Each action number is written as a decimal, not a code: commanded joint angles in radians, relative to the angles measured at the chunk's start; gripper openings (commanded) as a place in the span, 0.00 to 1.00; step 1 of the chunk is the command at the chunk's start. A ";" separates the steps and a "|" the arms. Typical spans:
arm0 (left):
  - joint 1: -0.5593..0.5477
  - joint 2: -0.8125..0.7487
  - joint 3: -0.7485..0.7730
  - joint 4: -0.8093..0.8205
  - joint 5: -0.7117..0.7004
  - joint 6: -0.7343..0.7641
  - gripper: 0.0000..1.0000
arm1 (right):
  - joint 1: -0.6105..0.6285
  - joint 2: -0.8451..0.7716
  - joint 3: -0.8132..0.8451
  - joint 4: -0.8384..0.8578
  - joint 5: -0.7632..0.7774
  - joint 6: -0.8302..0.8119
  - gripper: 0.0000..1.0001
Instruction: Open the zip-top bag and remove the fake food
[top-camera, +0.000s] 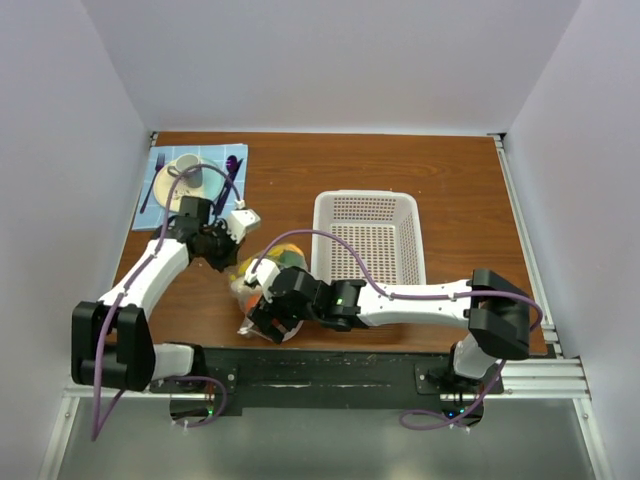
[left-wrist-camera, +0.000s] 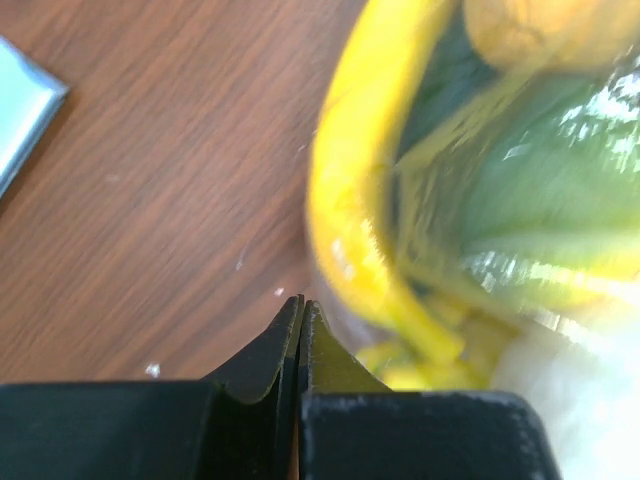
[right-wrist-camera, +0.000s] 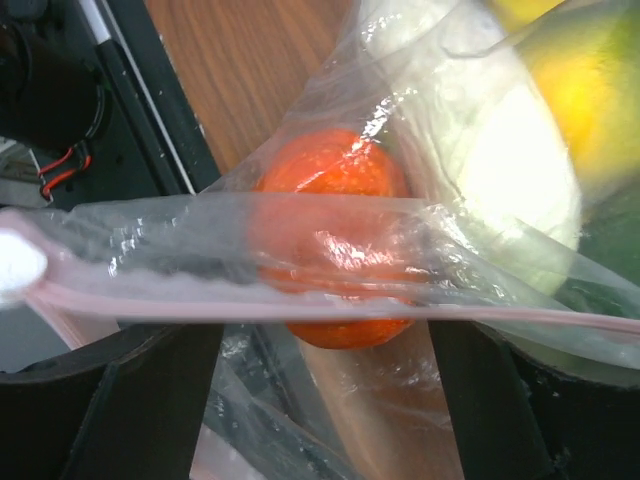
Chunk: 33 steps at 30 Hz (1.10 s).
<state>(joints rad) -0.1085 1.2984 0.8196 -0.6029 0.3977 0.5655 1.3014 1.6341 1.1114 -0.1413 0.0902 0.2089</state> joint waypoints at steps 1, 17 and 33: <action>0.116 -0.063 0.093 -0.112 0.081 0.129 0.00 | 0.001 0.007 -0.031 0.104 0.063 -0.022 0.78; 0.625 0.067 0.447 -0.452 0.276 0.422 0.00 | 0.006 0.162 -0.078 -0.041 0.193 0.121 0.44; 0.235 0.144 0.402 -0.211 0.419 0.053 0.76 | 0.013 0.080 -0.243 -0.071 0.301 0.247 0.34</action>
<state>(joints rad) 0.2890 1.4223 1.2583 -0.9787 0.7593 0.8314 1.3170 1.7805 1.0130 -0.1432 0.4019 0.4091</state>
